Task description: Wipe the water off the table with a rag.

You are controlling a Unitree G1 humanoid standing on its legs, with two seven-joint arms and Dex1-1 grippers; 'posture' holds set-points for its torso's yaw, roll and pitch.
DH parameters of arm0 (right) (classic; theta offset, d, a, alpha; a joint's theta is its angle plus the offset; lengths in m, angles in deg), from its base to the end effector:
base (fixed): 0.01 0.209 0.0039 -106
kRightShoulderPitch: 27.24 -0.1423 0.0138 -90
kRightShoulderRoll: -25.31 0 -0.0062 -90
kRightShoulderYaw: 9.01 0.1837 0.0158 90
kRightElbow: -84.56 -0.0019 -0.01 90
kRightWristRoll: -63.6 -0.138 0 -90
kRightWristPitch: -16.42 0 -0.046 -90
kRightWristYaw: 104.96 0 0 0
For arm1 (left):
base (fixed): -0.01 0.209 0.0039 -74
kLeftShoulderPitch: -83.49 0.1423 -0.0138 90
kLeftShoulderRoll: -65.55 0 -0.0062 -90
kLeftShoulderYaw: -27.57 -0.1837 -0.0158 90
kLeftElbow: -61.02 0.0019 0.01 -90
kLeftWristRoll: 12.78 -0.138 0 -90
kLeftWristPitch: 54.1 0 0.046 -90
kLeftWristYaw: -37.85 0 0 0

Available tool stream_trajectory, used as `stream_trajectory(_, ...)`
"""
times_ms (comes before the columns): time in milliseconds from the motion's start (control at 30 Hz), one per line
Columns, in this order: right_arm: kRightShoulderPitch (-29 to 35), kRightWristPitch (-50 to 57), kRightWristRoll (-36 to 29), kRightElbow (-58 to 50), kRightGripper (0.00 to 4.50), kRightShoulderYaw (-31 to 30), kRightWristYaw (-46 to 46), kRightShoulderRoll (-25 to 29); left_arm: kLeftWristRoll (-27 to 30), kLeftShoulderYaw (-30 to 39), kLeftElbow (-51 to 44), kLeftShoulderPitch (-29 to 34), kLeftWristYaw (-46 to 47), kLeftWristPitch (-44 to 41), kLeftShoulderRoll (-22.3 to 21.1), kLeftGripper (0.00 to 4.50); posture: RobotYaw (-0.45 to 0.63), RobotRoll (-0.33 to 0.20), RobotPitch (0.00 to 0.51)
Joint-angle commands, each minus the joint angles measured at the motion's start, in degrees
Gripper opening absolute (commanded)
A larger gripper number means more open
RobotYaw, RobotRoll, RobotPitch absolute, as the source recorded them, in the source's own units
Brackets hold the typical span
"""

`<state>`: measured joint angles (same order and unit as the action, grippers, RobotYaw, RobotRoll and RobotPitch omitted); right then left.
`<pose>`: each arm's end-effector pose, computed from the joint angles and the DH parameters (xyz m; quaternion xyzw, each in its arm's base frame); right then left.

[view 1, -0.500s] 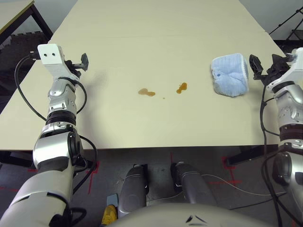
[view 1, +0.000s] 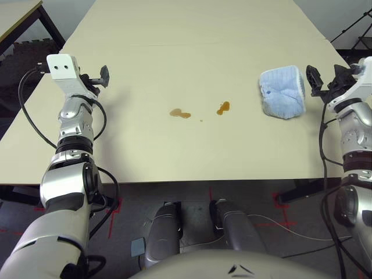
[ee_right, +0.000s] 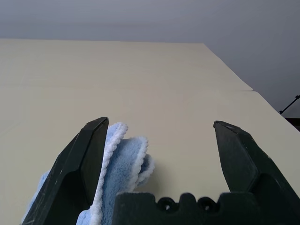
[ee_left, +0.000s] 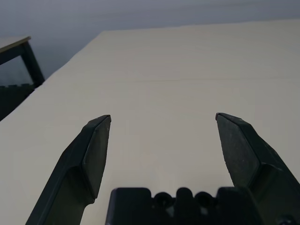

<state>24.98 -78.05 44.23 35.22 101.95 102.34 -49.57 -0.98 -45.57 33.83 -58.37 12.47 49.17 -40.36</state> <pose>0.2953 -0.3133 0.1453 0.0085 -0.1098 0.0225 0.9937 0.3263 0.3007 0.1564 0.0305 -0.0839 -0.0136 0.9959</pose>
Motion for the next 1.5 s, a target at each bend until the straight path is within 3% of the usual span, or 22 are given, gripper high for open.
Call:
stream_trajectory(33, 0.77, 0.33, -0.2, -1.59, 4.48, 0.86, -0.42, 0.83, 2.21, -1.8, -4.31, -1.34, -12.79, -4.52, 0.03, 4.5, -0.21, 0.0, 0.14)
stream_trajectory(233, 1.39, 0.62, -0.38, -2.34, 4.48, 1.35, -0.38, 2.05, 4.82, -5.66, -11.33, 0.82, -34.18, -12.73, -1.26, 4.5, -0.22, 0.0, 0.134)
stream_trajectory(467, 2.28, 1.17, -0.7, -3.57, 4.48, 1.82, -0.74, 2.74, 6.57, -8.59, -18.31, 6.07, -49.01, -18.86, -2.04, 4.5, -0.24, 0.0, 0.121)
stream_trajectory(833, 0.85, 9.82, -3.03, -5.17, 4.48, 1.98, 1.43, 5.52, 5.04, -9.86, -21.46, 11.68, -50.42, -17.77, -3.36, 4.5, -0.24, 0.0, 0.124)
stream_trajectory(1067, -3.79, 32.04, -6.67, -9.81, 4.48, -2.06, 7.37, 8.36, 4.83, -10.28, -22.65, 12.34, -50.42, -17.7, -3.9, 4.5, -0.23, 0.0, 0.134)
stream_trajectory(1200, -5.69, 41.2, -5.19, -9.68, 4.48, -6.14, 9.62, 8.98, 4.74, -10.58, -22.94, 12.29, -49.55, -17.47, -3.38, 4.5, -0.24, 0.0, 0.135)
stream_trajectory(1500, -11.81, 39.37, 1.23, 2.89, 4.48, -11.02, 9.98, 7.18, 5.15, -10.76, -23.88, 12.76, -48.24, -17.44, -2.95, 4.5, -0.22, 0.0, 0.135)
